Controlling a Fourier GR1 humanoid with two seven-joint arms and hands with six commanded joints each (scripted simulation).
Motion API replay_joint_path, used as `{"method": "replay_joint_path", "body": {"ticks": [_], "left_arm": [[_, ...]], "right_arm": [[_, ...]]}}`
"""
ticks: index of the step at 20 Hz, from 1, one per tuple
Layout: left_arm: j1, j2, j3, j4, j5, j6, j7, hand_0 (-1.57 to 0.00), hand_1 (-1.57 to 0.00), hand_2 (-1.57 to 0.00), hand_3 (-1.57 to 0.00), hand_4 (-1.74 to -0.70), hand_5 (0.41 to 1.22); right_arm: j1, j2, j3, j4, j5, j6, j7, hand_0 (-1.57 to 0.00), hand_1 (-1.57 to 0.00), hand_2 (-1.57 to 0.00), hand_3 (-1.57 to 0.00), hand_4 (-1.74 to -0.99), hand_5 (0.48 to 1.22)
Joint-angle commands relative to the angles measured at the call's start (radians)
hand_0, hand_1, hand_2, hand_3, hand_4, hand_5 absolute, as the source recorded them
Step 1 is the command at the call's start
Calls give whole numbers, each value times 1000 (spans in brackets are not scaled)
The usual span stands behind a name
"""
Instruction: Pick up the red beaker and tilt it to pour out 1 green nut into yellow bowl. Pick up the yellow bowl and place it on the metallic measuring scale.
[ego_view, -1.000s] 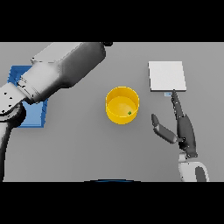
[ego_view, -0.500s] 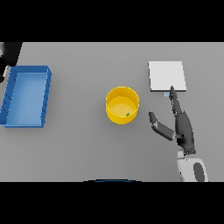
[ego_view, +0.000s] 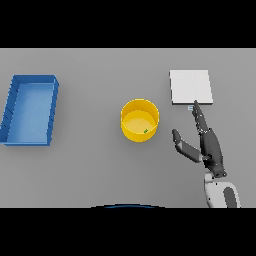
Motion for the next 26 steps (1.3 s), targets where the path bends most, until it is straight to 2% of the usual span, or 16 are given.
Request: {"method": "replay_joint_path", "body": {"ticks": [1, 3, 5, 6, 10, 12, 14, 15, 17, 19, 20, 21, 22, 23, 24, 26], "left_arm": [[31, 8, 12, -36, 30, 21, 11, -1571, -1571, -1571, -1518, -1741, 1221], [124, 24, 22, -115, 93, 47, 63, -1571, -1571, -1571, -1462, -1741, 1221], [233, 43, 33, -240, 160, 96, 105, -1571, -1571, -1571, -1396, -1741, 1221], [296, 58, 33, -324, 191, 122, 132, -1571, -1571, -1571, -1374, -1741, 1221], [493, 123, 18, -601, 274, 252, 251, -1571, -1571, -1571, -1376, -1741, 1221], [568, 128, 7, -681, 308, 296, 253, -1571, -1571, -1571, -1396, -1741, 1221], [631, 133, -21, -760, 326, 350, 293, -1571, -1571, -1571, -1387, -1741, 1221], [649, 137, -35, -788, 332, 370, 312, -1571, -1571, -1571, -1383, -1741, 1221], [680, 150, -60, -840, 361, 391, 330, -1571, -1571, -1571, -1384, -1741, 1076], [696, 181, -93, -862, 434, 367, 332, -1571, -1571, -1571, -1366, -1735, 955], [707, 196, -122, -893, 457, 350, 332, -1571, -1571, -1571, -1407, -1661, 888], [712, 219, -129, -930, 474, 332, 322, -1571, -1571, -1571, -1368, -1493, 827], [720, 248, -144, -961, 472, 288, 305, -1571, -1545, -1489, -1238, -1311, 774], [727, 267, -149, -980, 478, 244, 272, -1495, -1380, -1311, -1098, -1155, 740], [740, 273, -141, -997, 505, 191, 229, -1253, -1104, -1049, -884, -1031, 714], [762, 296, -136, -1014, 536, 130, 223, -802, -706, -671, -565, -870, 682]], "right_arm": [[-7, 0, 6, -2, 9, -1, -12, 1, 1, 1, 1, -1168, 680], [-11, 3, 14, 15, 27, -7, -1, 1, 1, 1, 1, -1188, 696], [-10, -6, 12, 10, 32, -8, -8, 1, 1, 1, 1, -1192, 704], [-24, -14, 3, 7, 24, -5, 10, 1, 1, 1, 1, -1194, 703], [-17, -23, -3, 14, 17, 1, -5, 1, 1, 1, 1, -1205, 704], [-30, -19, -5, 31, 20, -4, -1, 1, 1, 1, 1, -1201, 696], [-18, -10, 4, 28, 19, -1, -20, 1, 1, 1, 1, -1195, 690], [-23, -7, 2, 30, 22, -8, -4, 1, 1, 1, 1, -1186, 687], [-10, -12, 4, 7, 13, 2, -13, 1, 1, 1, 1, -1170, 683], [-15, -12, -2, 20, 5, 5, -6, 1, 1, 1, 1, -1168, 679], [-25, -10, 0, 21, 11, -1, 0, 1, 1, 1, 1, -1165, 678], [-23, -19, -6, 24, 6, 4, -3, 1, 1, 1, 1, -1165, 675], [-32, -14, -6, 27, 10, -4, 15, 1, 1, 1, 1, -1163, 671], [-30, -15, -3, 26, 17, -6, 11, 1, 1, 1, 1, -1159, 669], [-29, -9, 5, 34, 26, -9, 4, 1, 1, 1, 1, -1161, 669], [-6, -11, 7, 18, 16, 1, -23, 1, 1, 1, 1, -1156, 673]]}}
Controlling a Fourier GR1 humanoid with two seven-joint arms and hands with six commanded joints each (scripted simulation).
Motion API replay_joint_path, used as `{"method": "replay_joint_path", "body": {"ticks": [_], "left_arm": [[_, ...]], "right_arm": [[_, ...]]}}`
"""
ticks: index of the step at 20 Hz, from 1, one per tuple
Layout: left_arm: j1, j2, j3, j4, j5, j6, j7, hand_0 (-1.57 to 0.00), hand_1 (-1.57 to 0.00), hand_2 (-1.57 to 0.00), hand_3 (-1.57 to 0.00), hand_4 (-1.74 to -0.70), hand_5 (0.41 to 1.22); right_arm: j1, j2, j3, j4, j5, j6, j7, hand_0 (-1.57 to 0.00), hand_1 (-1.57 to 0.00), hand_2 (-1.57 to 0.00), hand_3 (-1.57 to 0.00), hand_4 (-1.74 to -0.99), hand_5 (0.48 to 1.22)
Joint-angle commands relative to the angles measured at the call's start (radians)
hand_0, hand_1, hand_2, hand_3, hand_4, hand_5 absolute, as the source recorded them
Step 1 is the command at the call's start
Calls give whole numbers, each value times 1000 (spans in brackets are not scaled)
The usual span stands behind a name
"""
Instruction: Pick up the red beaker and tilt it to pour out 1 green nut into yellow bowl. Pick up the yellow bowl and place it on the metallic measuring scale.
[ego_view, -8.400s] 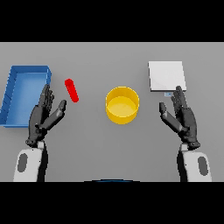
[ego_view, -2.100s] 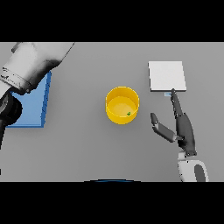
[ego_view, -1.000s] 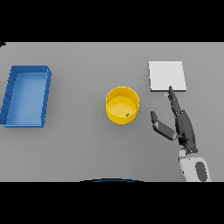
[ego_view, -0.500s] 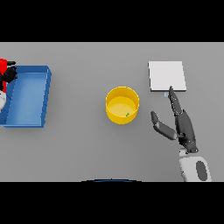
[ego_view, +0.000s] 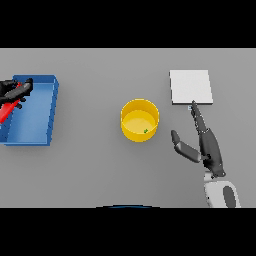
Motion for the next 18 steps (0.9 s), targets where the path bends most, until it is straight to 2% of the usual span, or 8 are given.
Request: {"method": "replay_joint_path", "body": {"ticks": [1, 2, 5, 10, 11, 14, 16, 18], "left_arm": [[3, 13, -3, -7, 0, -15, 7, -641, -565, -536, -452, -823, 667], [-10, 12, -28, 1, -29, -30, 16, -513, -452, -429, -361, -785, 656], [-21, -11, -48, 48, -70, -27, -5, -262, -231, -219, -185, -741, 648], [-59, -39, -54, 79, -108, 17, -7, -85, -75, -71, -60, -705, 653], [-45, -43, -50, 80, -110, 37, -37, -68, -60, -57, -48, -708, 658], [-39, -39, -31, 70, -103, 56, -78, -34, -30, -29, -24, -710, 679], [-31, -38, -34, 66, -108, 70, -80, -22, -19, -18, -15, -710, 689], [-34, -40, -26, 56, -99, 69, -91, -13, -12, -11, -9, -719, 676]], "right_arm": [[1, -1, 0, 0, 3, -3, -2, 1, 1, 1, 1, -1151, 677], [-9, 0, 1, -8, 5, -4, 21, 1, 1, 1, 1, -1147, 680], [-12, 2, 4, -2, 11, -6, 21, 1, 1, 1, 1, -1156, 690], [-13, -9, -1, -7, 20, -11, 42, 1, 1, 1, 1, -1178, 679], [-7, -5, 11, -15, 45, -24, 51, 1, 1, 1, 1, -1175, 672], [-26, -51, 42, -15, 93, 12, 44, 1, 1, 1, 1, -1132, 703], [-73, -106, 74, -2, 131, 68, 32, 1, 1, 1, 1, -1153, 728], [-140, -178, 119, 3, 219, 115, 76, 1, 1, 1, 1, -1190, 716]]}}
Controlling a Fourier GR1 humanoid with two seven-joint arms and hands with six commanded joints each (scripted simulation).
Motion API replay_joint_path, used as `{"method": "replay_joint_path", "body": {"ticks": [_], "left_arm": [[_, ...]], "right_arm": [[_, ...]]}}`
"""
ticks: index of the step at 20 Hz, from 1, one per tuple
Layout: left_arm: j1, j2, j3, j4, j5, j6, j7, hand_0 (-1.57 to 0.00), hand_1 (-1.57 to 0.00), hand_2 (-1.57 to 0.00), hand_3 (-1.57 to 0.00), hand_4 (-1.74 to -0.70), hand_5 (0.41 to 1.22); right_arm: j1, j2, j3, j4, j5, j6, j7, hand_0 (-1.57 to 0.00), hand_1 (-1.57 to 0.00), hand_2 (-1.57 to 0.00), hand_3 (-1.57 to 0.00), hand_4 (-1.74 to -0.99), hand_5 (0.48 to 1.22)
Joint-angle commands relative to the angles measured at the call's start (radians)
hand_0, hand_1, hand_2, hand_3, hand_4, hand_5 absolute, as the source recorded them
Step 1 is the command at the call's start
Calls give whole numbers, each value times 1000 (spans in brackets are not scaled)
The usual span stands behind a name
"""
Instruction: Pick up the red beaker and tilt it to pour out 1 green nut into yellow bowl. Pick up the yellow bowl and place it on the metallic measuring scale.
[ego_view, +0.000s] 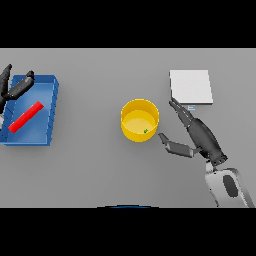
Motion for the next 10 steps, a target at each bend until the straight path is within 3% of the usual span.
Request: {"method": "replay_joint_path", "body": {"ticks": [1, 2, 5, 10], "left_arm": [[-2, -1, 4, 3, 5, -7, -9, -11, -9, -9, -7, -719, 670], [1, 4, 12, 4, 13, -10, -17, -8, -7, -7, -6, -720, 667], [9, -5, 2, 9, 9, -14, -21, -4, -3, -3, -2, -716, 667], [5, -14, 3, 3, 17, -16, -22, -1, 0, 0, 0, -714, 682]], "right_arm": [[-31, -33, 29, 13, 52, 21, 10, 1, 1, 1, 1, -1204, 708], [-74, -63, 60, 21, 103, 44, 22, 1, 1, 1, 1, -1216, 704], [-180, -142, 160, 57, 235, 110, -27, 1, 1, 1, 1, -1233, 703], [-354, -188, 286, 163, 360, 208, -85, 1, 1, 1, 1, -1213, 705]]}}
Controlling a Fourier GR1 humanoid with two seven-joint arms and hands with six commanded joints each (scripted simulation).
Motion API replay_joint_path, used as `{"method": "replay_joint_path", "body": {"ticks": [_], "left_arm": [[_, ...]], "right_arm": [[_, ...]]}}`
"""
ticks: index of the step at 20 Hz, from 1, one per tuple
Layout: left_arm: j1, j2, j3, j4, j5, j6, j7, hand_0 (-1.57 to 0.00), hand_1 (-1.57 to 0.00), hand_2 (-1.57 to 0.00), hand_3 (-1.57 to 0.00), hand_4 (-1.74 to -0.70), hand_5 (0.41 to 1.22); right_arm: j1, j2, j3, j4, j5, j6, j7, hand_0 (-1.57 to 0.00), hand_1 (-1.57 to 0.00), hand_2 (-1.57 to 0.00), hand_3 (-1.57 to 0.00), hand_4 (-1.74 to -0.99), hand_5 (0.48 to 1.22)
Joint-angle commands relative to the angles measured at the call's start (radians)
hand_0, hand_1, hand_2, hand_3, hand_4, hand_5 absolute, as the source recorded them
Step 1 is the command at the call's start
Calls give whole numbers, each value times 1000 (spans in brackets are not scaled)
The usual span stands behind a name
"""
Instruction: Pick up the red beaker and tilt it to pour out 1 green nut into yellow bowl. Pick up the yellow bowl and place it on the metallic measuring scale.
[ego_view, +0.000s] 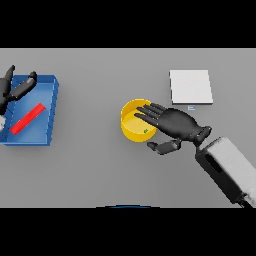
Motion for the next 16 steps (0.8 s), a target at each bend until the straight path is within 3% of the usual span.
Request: {"method": "replay_joint_path", "body": {"ticks": [1, 3, 6, 10, 16], "left_arm": [[-1, 2, 4, 6, 5, -5, 2, 0, 0, 0, 0, -716, 682], [1, 2, 13, 5, 14, -6, -7, 0, 0, 0, 0, -720, 687], [12, 6, 10, -3, 12, -4, -16, 1, 1, 1, 1, -722, 688], [21, 17, 20, -13, 24, -4, -18, 1, 1, 1, 1, -724, 687], [30, 26, 25, -12, 27, -8, -34, 1, 1, 1, 1, -716, 686]], "right_arm": [[-24, 0, 20, 25, 18, 7, -14, 1, 1, 1, 1, -1211, 704], [-71, 1, 57, 58, 44, 38, -32, 1, 1, 1, 1, -1215, 704], [-139, 24, 111, 135, 85, 85, -9, 1, 1, 1, 1, -1223, 704], [-207, 34, 148, 226, 119, 107, -21, 1, 1, 1, 1, -1239, 705], [-252, 61, 199, 301, 145, 154, -26, 1, 1, 1, 1, -1281, 740]]}}
